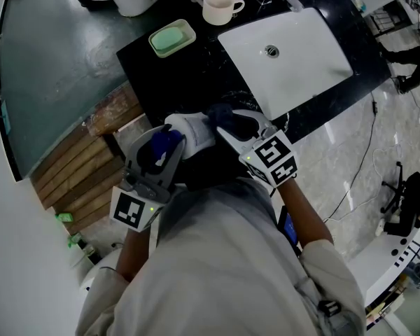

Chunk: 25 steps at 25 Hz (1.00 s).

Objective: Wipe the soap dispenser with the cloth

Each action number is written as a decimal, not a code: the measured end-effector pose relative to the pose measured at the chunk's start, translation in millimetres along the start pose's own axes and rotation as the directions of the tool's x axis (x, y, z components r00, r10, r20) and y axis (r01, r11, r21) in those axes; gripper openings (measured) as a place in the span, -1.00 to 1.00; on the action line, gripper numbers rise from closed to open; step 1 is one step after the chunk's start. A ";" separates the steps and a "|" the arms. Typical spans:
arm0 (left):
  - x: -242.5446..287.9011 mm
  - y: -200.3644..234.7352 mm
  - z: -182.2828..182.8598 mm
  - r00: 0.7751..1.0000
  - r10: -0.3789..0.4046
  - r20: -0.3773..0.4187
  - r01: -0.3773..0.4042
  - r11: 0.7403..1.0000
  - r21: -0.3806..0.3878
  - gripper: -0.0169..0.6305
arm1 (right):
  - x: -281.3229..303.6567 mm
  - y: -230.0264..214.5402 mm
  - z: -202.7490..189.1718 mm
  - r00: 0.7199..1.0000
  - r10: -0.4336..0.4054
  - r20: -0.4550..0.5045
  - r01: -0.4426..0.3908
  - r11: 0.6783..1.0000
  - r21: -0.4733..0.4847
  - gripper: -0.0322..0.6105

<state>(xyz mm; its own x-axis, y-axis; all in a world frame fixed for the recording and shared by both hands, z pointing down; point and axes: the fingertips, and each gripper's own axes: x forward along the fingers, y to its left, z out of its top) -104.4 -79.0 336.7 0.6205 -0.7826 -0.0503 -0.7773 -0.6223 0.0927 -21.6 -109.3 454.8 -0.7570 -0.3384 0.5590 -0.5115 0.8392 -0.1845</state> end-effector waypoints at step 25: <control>7.7 -4.8 1.0 1.000 -0.007 -0.010 0.008 0.999 0.032 -0.58 | -18.3 15.7 6.8 0.994 0.089 0.062 -0.100 0.974 0.201 -0.47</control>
<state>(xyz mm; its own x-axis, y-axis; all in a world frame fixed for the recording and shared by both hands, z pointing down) -96.0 -82.1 335.0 0.6273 -0.7777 -0.0406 -0.7754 -0.6286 0.0600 -18.6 -92.8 436.2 -0.8234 -0.2881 0.4889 -0.5045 0.7660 -0.3983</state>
